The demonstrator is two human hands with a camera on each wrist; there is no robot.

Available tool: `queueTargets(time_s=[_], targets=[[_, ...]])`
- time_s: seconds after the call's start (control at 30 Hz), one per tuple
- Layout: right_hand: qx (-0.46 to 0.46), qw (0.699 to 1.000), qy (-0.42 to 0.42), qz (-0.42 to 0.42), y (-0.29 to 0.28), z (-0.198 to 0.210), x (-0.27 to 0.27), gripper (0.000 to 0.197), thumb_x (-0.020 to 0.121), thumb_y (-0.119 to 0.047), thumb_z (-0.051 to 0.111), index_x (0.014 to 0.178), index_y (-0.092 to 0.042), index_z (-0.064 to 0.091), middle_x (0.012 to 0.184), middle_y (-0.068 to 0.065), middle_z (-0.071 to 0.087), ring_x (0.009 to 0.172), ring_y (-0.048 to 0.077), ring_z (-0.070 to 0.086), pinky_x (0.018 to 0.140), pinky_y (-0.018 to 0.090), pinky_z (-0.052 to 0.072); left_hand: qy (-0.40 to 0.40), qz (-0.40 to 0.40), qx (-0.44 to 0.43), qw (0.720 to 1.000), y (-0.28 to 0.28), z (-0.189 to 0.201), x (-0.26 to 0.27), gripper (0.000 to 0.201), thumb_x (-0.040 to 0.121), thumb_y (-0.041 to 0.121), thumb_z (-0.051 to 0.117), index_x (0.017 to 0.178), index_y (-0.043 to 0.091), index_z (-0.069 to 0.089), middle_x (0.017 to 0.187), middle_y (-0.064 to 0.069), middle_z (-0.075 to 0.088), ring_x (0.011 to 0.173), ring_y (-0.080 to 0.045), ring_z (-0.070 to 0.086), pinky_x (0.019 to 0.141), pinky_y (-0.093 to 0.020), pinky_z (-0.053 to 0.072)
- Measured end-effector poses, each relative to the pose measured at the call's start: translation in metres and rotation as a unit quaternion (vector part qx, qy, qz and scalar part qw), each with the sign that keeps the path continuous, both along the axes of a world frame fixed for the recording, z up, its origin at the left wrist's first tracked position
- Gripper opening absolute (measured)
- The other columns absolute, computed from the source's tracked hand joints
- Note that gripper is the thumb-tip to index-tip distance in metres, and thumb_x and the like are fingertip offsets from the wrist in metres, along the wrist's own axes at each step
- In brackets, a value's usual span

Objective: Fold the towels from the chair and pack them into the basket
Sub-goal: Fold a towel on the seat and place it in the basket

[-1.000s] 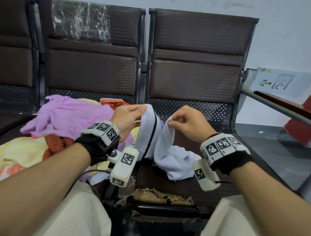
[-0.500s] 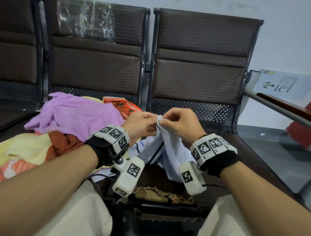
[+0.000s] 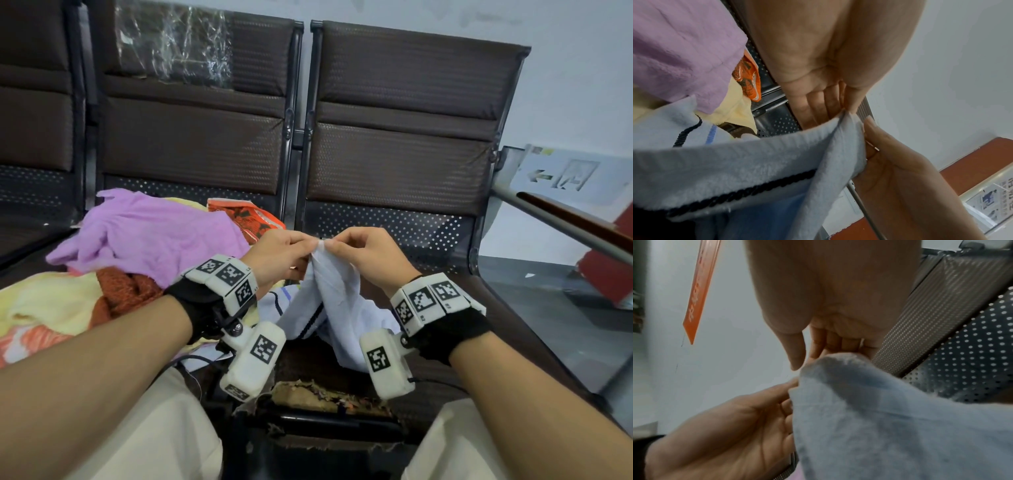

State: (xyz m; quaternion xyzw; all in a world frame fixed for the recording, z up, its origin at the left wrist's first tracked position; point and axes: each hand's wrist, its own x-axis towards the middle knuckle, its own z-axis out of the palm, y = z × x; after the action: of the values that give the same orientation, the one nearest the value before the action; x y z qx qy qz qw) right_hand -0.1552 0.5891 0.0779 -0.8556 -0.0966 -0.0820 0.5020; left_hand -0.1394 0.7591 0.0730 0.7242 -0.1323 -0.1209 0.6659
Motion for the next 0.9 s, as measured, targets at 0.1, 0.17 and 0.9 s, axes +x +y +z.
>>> queueTargets(time_s=[0.1, 0.17, 0.9], targets=[[-0.037, 0.998, 0.042, 0.031, -0.004, 0.000, -0.003, 0.037, 0.091, -0.036, 0.061, 0.066, -0.008, 0.061, 0.061, 0.008, 0.052, 0.054, 0.012, 0.048, 0.054, 0.032, 0.043, 0.017, 0.026, -0.025, 0.999, 0.005, 0.003, 0.004, 0.026, 0.099, 0.014, 0.043, 0.095, 0.006, 0.067, 0.089, -0.013, 0.064, 0.079, -0.019, 0.061, 0.069, -0.029, 0.051], [-0.123, 0.989, 0.049, 0.060, -0.012, -0.003, -0.004, 0.045, 0.092, -0.042, 0.057, 0.060, -0.010, 0.051, 0.059, 0.006, 0.042, 0.053, 0.014, 0.041, 0.054, 0.030, 0.038, 0.037, 0.064, -0.057, 0.996, 0.012, 0.007, 0.007, 0.026, 0.097, 0.013, 0.041, 0.092, 0.008, 0.067, 0.085, -0.007, 0.066, 0.073, -0.017, 0.062, 0.064, -0.026, 0.053], [-0.420, 0.896, 0.141, 0.012, -0.066, -0.016, -0.032, 0.014, 0.090, -0.024, 0.064, 0.103, -0.020, 0.069, 0.095, 0.000, 0.068, 0.054, 0.005, 0.059, 0.055, 0.022, 0.055, -0.049, 0.227, 0.047, 0.972, 0.083, -0.001, 0.005, 0.032, 0.100, 0.029, 0.038, 0.075, 0.017, 0.053, 0.075, 0.003, 0.054, 0.069, -0.008, 0.050, 0.064, -0.023, 0.042]])
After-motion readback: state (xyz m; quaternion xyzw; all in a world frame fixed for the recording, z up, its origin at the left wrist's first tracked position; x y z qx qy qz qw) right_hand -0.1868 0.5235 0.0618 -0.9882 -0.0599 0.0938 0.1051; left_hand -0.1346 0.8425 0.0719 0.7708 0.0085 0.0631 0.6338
